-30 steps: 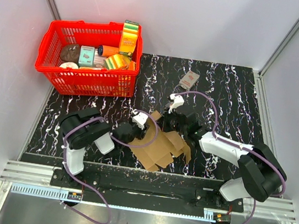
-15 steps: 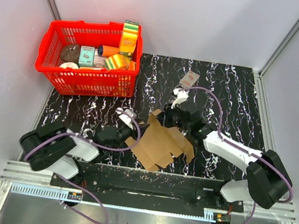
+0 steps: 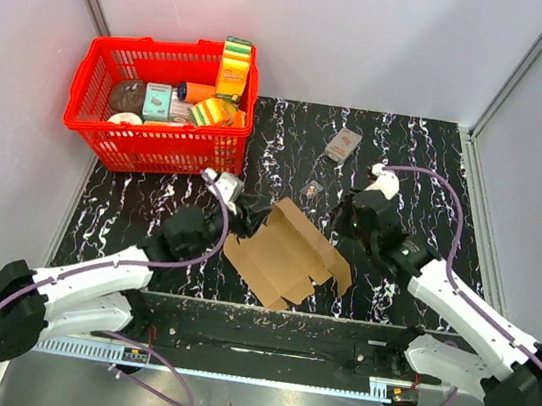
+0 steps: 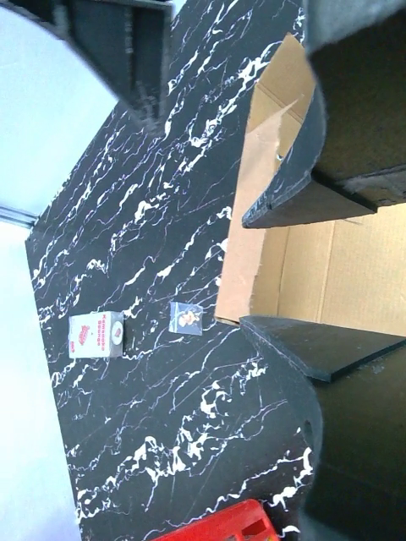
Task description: Fold the paper box
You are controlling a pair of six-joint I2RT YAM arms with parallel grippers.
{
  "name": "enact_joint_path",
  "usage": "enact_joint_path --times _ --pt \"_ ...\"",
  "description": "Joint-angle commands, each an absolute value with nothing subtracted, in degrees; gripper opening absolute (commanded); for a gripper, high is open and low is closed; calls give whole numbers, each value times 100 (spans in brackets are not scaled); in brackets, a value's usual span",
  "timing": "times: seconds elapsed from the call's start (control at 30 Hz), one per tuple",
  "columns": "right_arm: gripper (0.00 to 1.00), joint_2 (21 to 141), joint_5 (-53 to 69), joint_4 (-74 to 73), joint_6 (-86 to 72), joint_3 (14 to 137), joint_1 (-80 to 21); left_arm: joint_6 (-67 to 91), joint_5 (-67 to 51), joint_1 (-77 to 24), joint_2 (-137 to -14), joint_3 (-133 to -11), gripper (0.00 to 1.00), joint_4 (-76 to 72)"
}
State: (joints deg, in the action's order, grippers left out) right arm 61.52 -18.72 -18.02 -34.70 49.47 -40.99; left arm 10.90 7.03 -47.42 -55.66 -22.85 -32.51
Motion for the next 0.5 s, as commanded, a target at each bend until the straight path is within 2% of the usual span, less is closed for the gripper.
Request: enact_joint_path --times 0.0,0.13,0.17,0.27,0.47 --pt "35 5863 -2681 -3618 -4402 5098 -4078 1081 195 -4554 -5809 -3101 50 -2215" --pt "39 5678 -2252 -4078 -4535 4966 -4078 634 -578 -4439 -6615 -4135 51 -1873" --pt "44 5573 -2180 -4139 -4526 4896 -4078 520 -902 -4421 -6792 -4357 51 -1611" --pt "50 5389 -1855 -4385 -4500 4817 -4078 386 -1456 -4255 -7390 -5043 51 -1477" --pt "50 5002 -1767 -4922 -4658 4623 -4078 370 -1959 -4148 -8287 -5949 50 -1311"
